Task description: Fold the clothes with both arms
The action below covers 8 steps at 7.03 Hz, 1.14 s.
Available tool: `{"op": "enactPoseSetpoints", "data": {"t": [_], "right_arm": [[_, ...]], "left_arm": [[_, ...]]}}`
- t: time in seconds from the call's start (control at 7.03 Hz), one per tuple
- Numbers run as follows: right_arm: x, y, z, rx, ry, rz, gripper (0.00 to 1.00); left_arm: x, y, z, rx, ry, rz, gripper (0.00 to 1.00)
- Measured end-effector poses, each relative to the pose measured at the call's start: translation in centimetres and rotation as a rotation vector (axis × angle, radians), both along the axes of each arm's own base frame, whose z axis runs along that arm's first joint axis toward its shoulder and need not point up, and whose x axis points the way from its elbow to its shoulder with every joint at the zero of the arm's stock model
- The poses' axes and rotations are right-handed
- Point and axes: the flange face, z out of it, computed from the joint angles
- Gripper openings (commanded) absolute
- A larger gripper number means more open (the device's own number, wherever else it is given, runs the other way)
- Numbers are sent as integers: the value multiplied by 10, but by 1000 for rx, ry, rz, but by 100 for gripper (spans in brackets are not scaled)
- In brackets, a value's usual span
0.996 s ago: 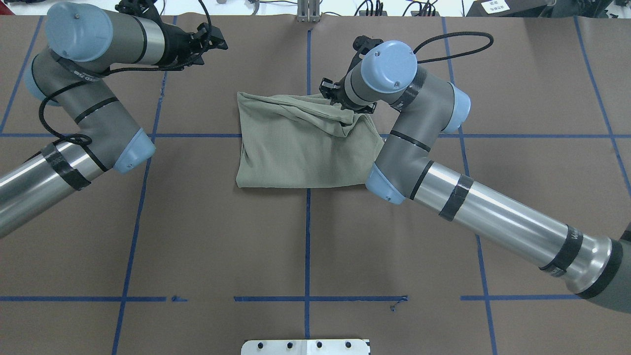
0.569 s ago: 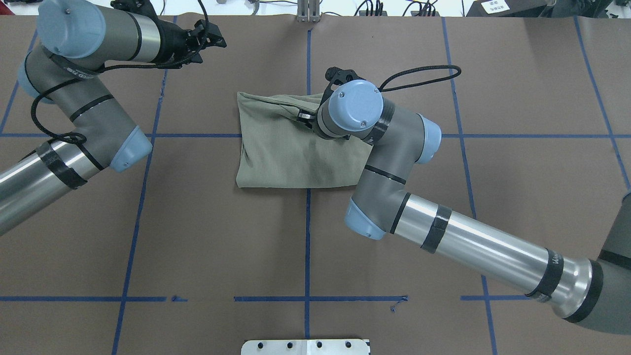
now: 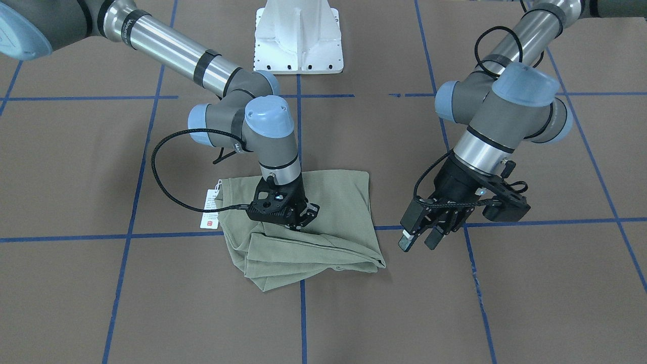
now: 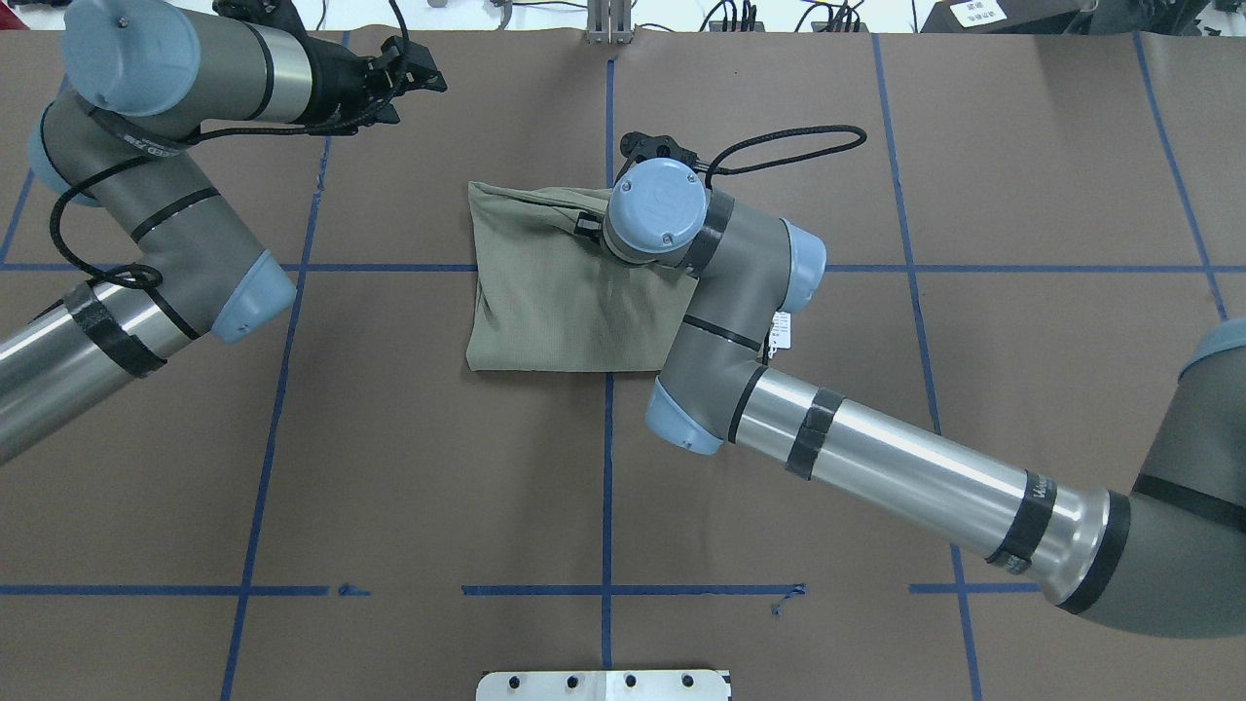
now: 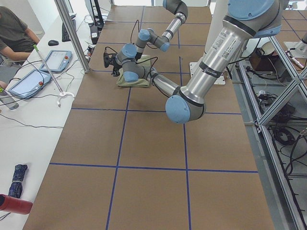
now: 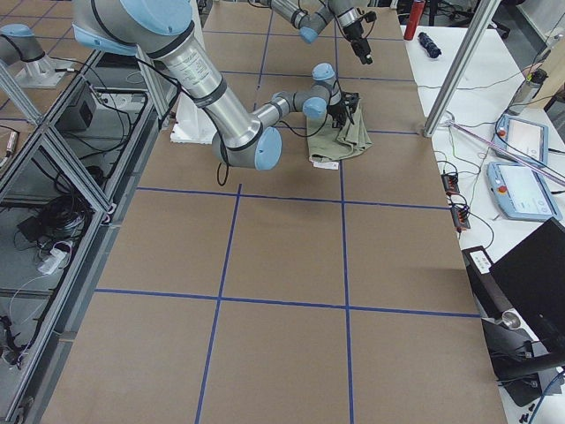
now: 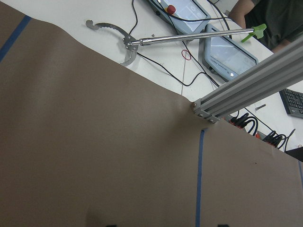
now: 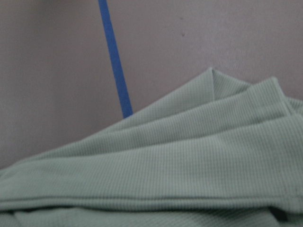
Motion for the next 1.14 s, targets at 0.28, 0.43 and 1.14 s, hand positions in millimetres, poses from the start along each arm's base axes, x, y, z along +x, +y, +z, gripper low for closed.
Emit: {"op": "enactPoseSetpoints", "data": {"t": [0.28, 0.43, 1.14], "right_arm": [[32, -57, 6, 13, 53, 16, 0], [51, -87, 10, 17, 84, 23, 0], [148, -137, 72, 33, 126, -106, 0]], "left_arm": [[-1, 1, 4, -4, -2, -1, 77], [-1, 2, 5, -7, -2, -1, 77], [-10, 16, 52, 68, -124, 66, 75]]}}
